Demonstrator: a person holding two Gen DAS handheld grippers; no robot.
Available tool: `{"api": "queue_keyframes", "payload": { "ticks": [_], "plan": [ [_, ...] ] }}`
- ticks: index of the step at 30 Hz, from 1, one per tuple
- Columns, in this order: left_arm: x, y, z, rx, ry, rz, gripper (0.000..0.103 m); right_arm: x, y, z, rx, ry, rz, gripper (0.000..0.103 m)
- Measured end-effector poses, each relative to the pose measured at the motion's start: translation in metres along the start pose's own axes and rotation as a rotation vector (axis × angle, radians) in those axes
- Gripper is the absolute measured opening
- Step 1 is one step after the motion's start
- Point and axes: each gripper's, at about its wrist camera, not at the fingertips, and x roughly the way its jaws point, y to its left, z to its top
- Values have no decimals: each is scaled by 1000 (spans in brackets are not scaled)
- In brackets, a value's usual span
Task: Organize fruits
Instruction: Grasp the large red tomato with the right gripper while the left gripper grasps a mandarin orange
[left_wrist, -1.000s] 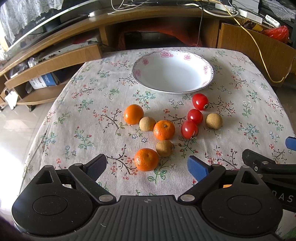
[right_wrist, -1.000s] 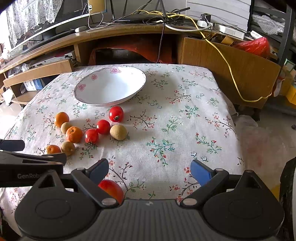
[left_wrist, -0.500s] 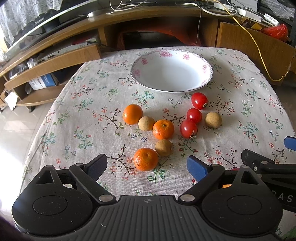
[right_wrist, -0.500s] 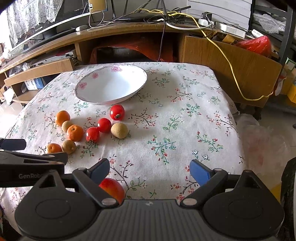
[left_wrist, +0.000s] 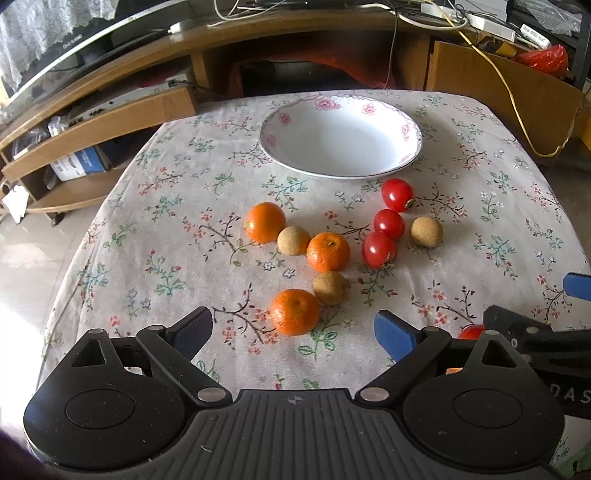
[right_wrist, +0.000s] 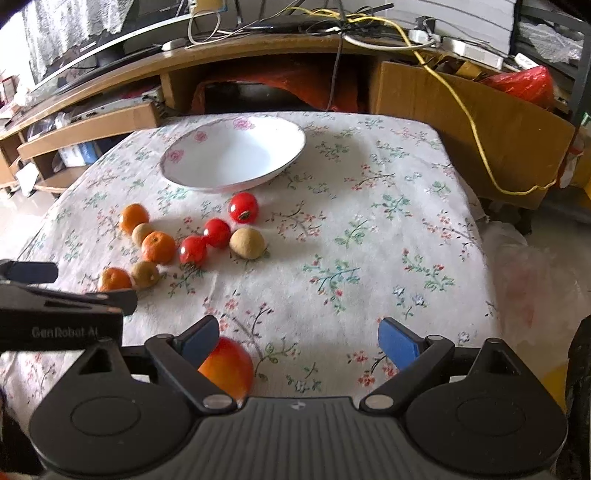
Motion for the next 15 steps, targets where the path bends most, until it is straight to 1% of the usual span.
{"api": "queue_keyframes", "payload": {
  "ticks": [4, 9, 12, 15],
  "plan": [
    [-1, 9, -4, -10, 0, -12, 97, -2, 4, -4, -35, -11, 16, 94],
    [-1, 14, -9, 6, -9, -20, 97, -5, 8, -6, -58, -10, 39, 94],
    [1, 16, -12, 14, -7, -25, 97, -3, 12, -9, -81, 2, 59, 94],
    [4, 17, -12, 15, 4, -35, 97, 5, 14, -10, -94, 32, 69, 92]
  ]
}}
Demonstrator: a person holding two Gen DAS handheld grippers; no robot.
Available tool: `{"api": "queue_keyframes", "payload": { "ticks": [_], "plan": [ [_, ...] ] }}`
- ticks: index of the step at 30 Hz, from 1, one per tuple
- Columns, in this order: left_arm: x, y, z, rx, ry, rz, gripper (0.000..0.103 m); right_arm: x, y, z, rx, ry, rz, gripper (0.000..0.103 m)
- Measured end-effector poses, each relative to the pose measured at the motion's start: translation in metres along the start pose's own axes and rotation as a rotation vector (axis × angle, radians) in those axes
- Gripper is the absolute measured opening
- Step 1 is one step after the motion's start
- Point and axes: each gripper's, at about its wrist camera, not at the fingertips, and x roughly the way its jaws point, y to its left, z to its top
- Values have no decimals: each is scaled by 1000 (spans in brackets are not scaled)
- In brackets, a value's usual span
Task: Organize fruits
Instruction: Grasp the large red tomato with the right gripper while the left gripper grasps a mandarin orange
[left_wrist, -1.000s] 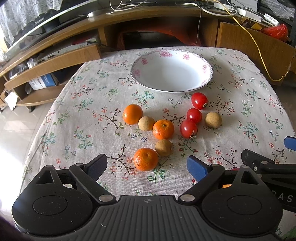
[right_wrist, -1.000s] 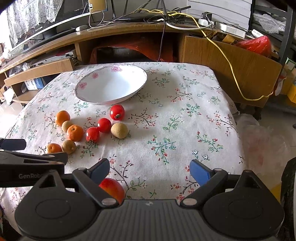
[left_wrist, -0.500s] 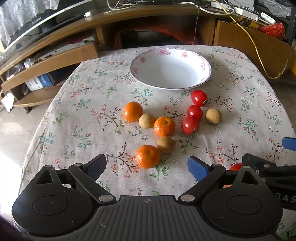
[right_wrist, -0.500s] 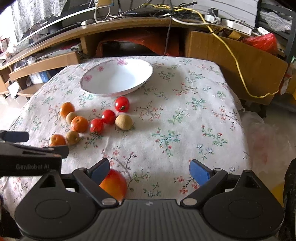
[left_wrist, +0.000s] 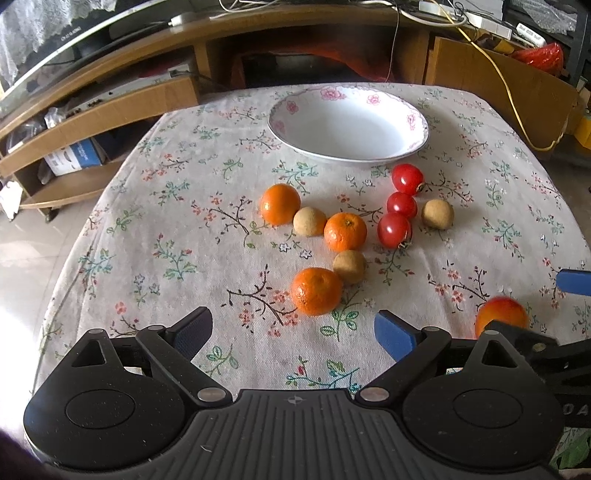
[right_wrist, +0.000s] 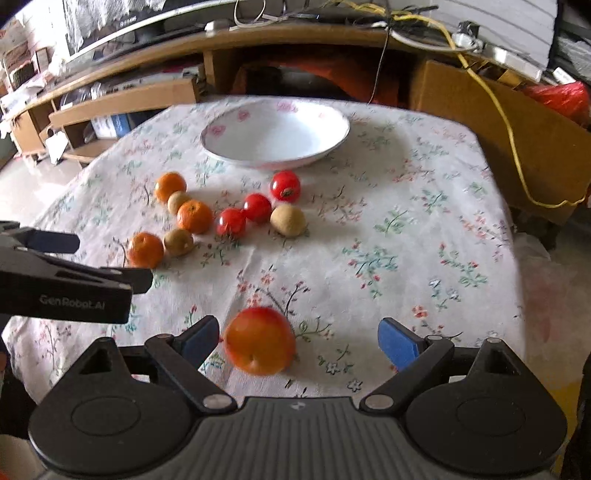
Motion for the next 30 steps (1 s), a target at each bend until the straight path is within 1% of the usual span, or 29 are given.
{"api": "queue_keyframes", "payload": {
  "ticks": [5, 8, 10, 13, 15, 17, 20, 23, 24, 26, 27, 28, 30],
  "plan": [
    [2, -3, 0, 18, -6, -13, 97, 11, 0, 2, 7, 19, 37, 86],
    [5, -4, -1, 30, -6, -20, 97, 14, 3, 2, -9, 27, 57, 78],
    [8, -3, -1, 27, 0, -25, 97, 18, 5, 2, -17, 41, 68, 71],
    [13, 1, 2, 14, -8, -37, 96, 20, 6, 2, -33, 34, 74, 67],
    [17, 3, 4, 3, -16, -49, 96, 20, 5, 3, -33, 34, 76, 65],
    [21, 3, 7, -3, -11, -61, 89, 21, 5, 3, -40, 38, 79, 65],
    [30, 5, 8, -16, 12, -88, 81, 21, 5, 3, -48, 47, 84, 65],
    [33, 3, 10, 9, 1, -71, 81, 21, 5, 3, -47, 54, 85, 65],
    [34, 2, 11, 18, 0, -63, 82, 21, 4, 4, -44, 55, 87, 63],
    [35, 3, 11, 23, 0, -59, 83, 20, 2, 4, -36, 54, 85, 55],
    [35, 4, 11, 23, 3, -61, 83, 19, 0, 4, -33, 53, 83, 45],
    [35, 5, 12, 25, 6, -64, 83, 18, -1, 4, -31, 54, 79, 43],
    [35, 5, 12, 32, 10, -70, 80, 16, -4, 4, -23, 56, 85, 42]
  ]
}}
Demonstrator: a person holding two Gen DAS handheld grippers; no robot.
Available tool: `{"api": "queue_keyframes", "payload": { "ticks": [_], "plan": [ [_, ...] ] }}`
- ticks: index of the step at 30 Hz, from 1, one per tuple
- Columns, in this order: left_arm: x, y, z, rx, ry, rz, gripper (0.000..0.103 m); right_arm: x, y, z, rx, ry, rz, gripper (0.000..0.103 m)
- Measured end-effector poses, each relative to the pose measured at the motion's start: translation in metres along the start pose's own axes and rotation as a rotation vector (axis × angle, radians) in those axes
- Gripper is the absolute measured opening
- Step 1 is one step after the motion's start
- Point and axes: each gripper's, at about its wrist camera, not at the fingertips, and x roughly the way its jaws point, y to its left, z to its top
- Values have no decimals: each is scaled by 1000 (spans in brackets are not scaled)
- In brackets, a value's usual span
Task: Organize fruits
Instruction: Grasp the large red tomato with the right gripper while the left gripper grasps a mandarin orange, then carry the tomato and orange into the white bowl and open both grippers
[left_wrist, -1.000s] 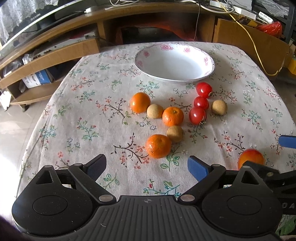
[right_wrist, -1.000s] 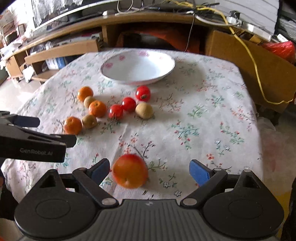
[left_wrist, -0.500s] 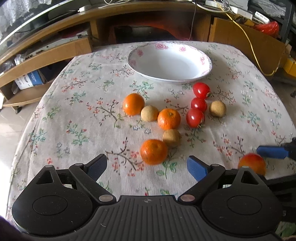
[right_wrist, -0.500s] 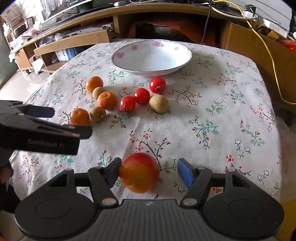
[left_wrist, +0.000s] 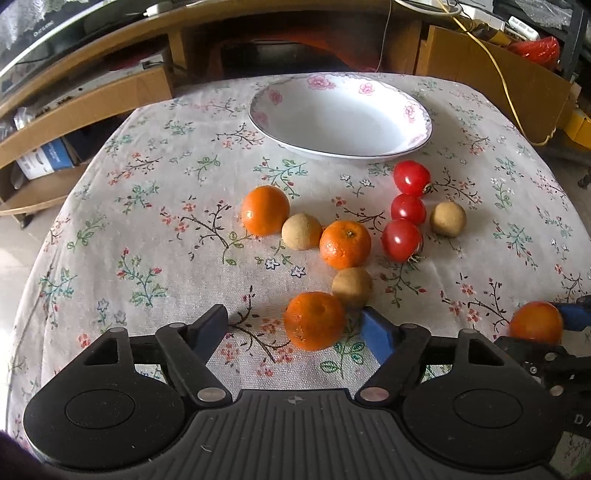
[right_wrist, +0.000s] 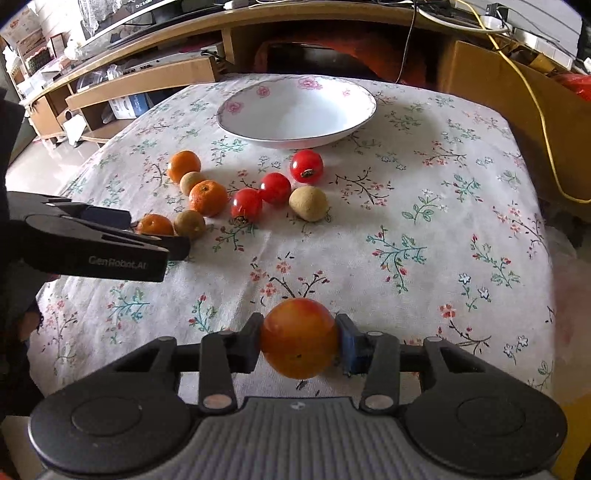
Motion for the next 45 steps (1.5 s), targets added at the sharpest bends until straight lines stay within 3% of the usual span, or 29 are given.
{"api": "queue_keyframes", "payload": {
  "ticks": [4, 6, 8, 22, 31, 38, 45],
  "plan": [
    [-5, -2, -2, 16, 0, -25, 61, -4, 2, -4, -5, -6, -19, 42],
    [-7, -3, -5, 14, -10, -22, 58, -5, 3, -4, -6, -2, -23, 42],
    [-9, -4, -4, 19, -10, -32, 44, -7, 5, -3, -4, -11, -28, 42],
    [-7, -9, -1, 20, -25, -32, 41, -22, 12, 7, 3, -66, -44, 42],
    [-26, -3, -1, -46, -11, -47, 40, -48, 3, 21, 38, -161, -19, 42],
    [-35, -10, 18, -22, -53, -109, 40, -43, -4, 35, 64, -167, -18, 42],
    [-29, -3, 51, -54, -91, -152, 40, -18, -18, 71, 87, -169, -23, 42]
  ]
}}
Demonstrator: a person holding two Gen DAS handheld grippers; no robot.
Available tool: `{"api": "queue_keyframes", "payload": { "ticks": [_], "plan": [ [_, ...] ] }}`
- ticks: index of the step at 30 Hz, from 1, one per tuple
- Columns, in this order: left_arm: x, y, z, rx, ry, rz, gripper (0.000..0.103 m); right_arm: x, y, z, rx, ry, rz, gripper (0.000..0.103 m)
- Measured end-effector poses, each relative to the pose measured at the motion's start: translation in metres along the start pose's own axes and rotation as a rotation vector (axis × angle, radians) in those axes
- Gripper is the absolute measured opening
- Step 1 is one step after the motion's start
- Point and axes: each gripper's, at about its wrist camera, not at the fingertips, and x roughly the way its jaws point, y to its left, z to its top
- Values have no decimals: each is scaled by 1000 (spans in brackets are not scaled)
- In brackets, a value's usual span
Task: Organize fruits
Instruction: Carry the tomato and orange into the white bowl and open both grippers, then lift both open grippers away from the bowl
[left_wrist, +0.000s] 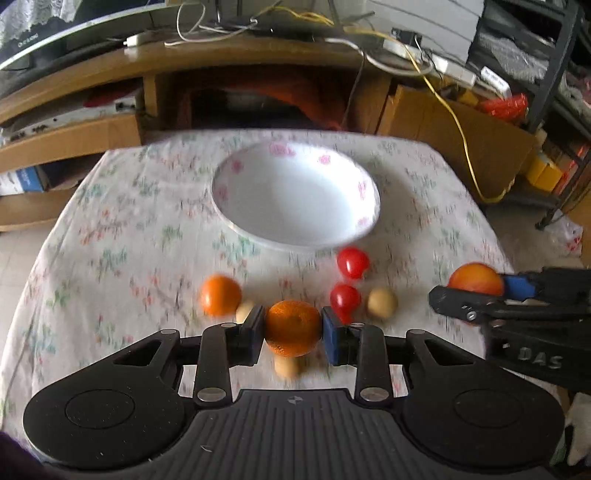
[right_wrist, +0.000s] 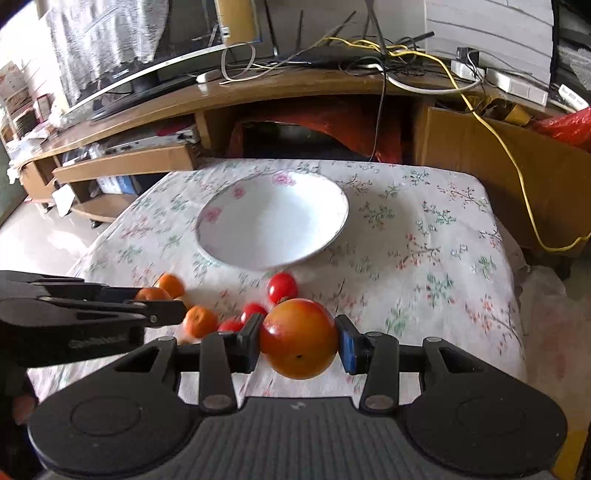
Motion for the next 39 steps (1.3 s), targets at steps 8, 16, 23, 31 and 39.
{"api": "queue_keyframes", "payload": {
  "ticks": [8, 16, 23, 31, 39],
  "plan": [
    [31, 4, 44, -26, -14, -15, 40, 45, -12, 40, 13, -2, 1, 42],
    [63, 9, 62, -47, 17, 3, 40, 84, -12, 62, -5, 6, 21, 42],
    [75, 16, 64, -71, 41, 22, 39, 99, -12, 69, -30, 2, 24, 42],
    [79, 19, 66, -95, 51, 24, 39, 105, -14, 72, -24, 9, 56, 43],
    [75, 22, 68, -114, 36, 24, 48, 99, -16, 76, -20, -22, 72, 44]
  ]
}}
